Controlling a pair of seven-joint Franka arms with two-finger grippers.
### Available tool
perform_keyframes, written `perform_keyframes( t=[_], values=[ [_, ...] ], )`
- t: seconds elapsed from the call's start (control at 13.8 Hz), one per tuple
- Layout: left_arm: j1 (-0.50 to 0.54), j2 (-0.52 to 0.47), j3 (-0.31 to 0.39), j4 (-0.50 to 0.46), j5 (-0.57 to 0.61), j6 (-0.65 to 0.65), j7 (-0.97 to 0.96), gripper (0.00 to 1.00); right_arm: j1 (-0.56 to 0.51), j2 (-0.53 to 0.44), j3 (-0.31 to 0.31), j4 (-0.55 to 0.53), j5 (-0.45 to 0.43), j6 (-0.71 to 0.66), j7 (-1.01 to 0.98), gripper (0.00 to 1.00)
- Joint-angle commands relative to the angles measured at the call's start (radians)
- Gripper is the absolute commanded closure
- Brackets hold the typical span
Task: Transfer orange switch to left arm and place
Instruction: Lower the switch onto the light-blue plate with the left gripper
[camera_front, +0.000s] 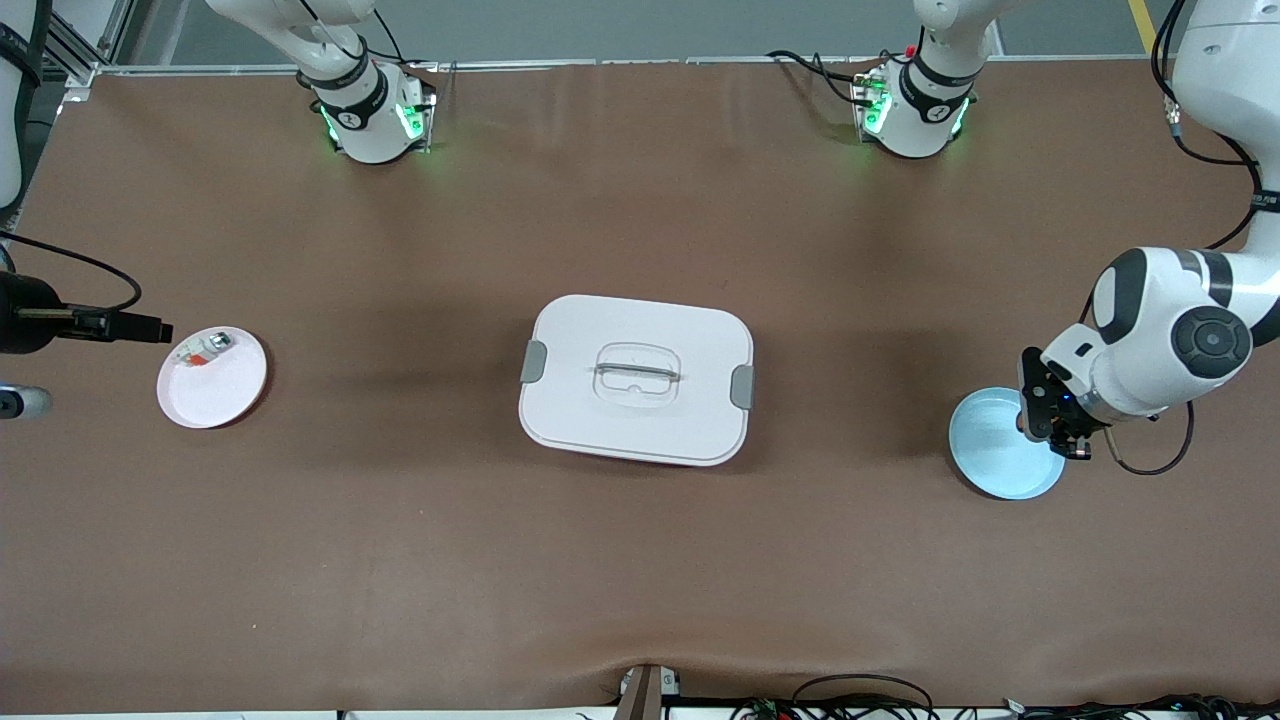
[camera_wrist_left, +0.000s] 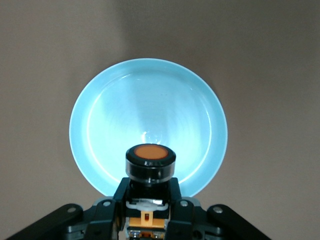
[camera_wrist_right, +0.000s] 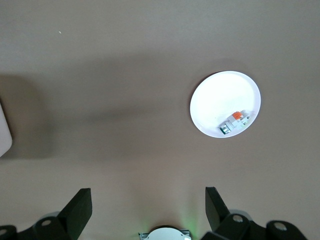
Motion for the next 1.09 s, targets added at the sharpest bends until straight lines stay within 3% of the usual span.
perform_keyframes(
  t=[0.0,0.15,0.51,0.87,1.02],
  values=[
    [0.008,0.045,-0.007,0.019,0.028,0.032,0.011,1.0,-0.012,-0.024,0.01,-0.015,-0.031,-0.004,-0.005,0.0],
    [0.009,0.065,-0.007,0.019,0.028,0.051,0.001,1.0,-0.01,-0.024,0.007,-0.003,-0.033,-0.006,-0.005,0.0],
    [0.018,0.091,-0.004,0.024,0.026,0.069,-0.044,0.85,-0.032,-0.027,0.01,-0.001,-0.037,-0.05,-0.005,0.0],
    [0.015,0.119,0.01,0.025,0.063,0.095,-0.091,0.84,-0.01,-0.091,0.019,-0.004,-0.037,-0.044,0.001,0.0],
    [0.016,0.133,0.01,0.025,0.113,0.124,-0.125,0.8,-0.023,-0.093,0.015,-0.003,0.012,-0.029,-0.002,0.0]
  ],
)
